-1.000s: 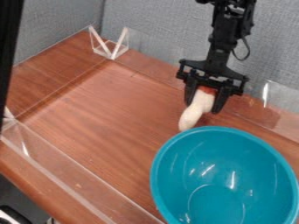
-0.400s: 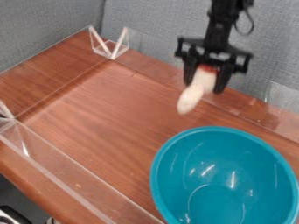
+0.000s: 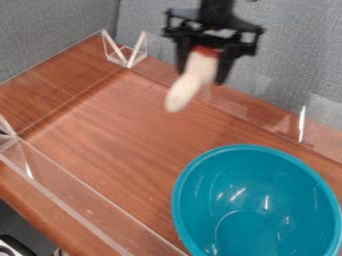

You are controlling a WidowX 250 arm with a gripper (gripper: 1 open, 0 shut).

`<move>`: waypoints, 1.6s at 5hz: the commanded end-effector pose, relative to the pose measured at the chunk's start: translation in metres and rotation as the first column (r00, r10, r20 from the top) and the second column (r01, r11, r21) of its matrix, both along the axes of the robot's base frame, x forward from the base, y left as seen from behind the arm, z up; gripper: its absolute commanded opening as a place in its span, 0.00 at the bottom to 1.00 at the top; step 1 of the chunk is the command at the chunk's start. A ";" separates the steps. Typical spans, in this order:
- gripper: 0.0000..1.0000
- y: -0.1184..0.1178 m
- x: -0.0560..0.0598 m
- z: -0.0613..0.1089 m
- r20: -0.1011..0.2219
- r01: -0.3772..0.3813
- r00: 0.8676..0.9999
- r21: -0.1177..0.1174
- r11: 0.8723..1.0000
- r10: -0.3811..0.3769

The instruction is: Remove the mushroom from inside the blue bowl and put it on the table

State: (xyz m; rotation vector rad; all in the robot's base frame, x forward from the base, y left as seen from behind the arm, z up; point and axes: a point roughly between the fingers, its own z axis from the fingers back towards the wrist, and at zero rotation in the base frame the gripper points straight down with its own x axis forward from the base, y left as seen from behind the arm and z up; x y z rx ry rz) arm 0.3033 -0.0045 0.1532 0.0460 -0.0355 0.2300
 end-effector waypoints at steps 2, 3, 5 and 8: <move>0.00 0.057 -0.037 -0.005 0.052 0.039 0.998 -0.009 0.999 -0.039; 0.00 0.076 -0.048 -0.022 0.041 0.043 0.998 -0.017 0.999 -0.043; 0.00 0.071 -0.056 -0.061 0.001 0.095 0.995 -0.009 0.995 -0.095; 0.00 0.067 -0.039 -0.085 -0.001 0.173 0.985 0.015 0.985 -0.173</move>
